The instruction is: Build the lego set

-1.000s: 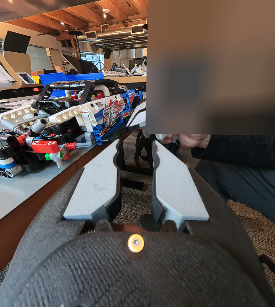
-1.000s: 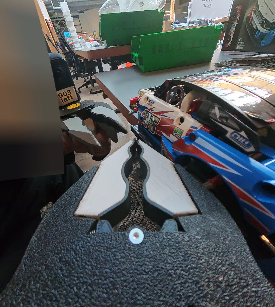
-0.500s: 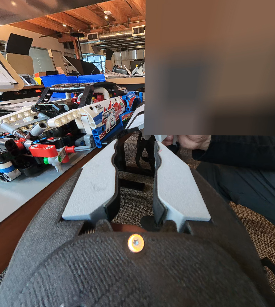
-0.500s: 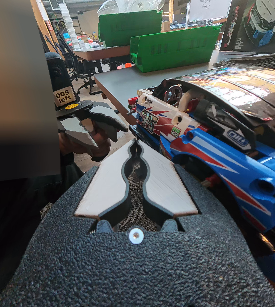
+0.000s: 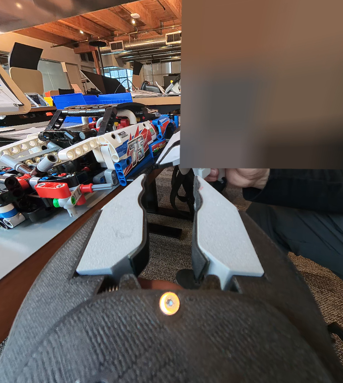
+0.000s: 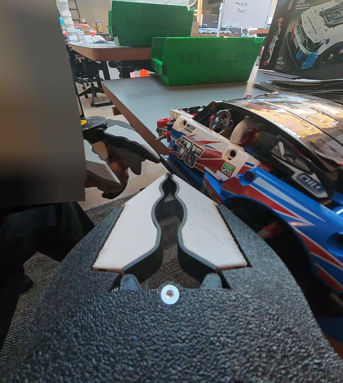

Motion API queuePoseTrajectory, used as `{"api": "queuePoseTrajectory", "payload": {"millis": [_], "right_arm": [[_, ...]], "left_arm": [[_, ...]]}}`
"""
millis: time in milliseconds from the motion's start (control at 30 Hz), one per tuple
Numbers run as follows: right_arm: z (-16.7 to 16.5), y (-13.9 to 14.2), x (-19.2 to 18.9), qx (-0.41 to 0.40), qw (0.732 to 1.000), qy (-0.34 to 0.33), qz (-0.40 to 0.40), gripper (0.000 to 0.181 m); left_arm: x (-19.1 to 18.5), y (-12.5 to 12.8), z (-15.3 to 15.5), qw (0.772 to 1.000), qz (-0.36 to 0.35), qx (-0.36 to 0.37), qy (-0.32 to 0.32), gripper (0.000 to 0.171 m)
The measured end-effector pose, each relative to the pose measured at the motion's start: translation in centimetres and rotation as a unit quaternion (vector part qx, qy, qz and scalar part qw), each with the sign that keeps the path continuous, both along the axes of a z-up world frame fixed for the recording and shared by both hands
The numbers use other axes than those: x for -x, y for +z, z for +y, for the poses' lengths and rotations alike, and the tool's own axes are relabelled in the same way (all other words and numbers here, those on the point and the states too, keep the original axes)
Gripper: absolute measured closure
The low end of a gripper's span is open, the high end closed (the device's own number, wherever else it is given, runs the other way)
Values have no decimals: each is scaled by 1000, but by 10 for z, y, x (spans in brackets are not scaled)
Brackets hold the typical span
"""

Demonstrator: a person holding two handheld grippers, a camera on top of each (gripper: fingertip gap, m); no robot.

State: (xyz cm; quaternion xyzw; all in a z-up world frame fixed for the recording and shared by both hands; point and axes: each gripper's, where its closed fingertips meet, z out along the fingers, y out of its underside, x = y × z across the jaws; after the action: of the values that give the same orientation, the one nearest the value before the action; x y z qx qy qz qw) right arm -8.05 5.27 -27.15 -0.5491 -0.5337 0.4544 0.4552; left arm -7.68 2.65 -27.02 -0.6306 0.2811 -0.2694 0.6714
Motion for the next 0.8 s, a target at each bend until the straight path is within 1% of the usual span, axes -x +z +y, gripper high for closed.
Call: {"api": "queuePoseTrajectory", "payload": {"millis": [200,600,800], "right_arm": [[3,1,-2,-14,1000,-18,-2,181],[4,0,-3,-26,999,-27,-5,181],[1,1,-5,-86,995,-43,-25,175]], "left_arm": [[0,-2,1,1000,4,1,2,130],[0,-2,1,1000,6,1,3,129],[1,-2,1,1000,3,0,1,131]]}}
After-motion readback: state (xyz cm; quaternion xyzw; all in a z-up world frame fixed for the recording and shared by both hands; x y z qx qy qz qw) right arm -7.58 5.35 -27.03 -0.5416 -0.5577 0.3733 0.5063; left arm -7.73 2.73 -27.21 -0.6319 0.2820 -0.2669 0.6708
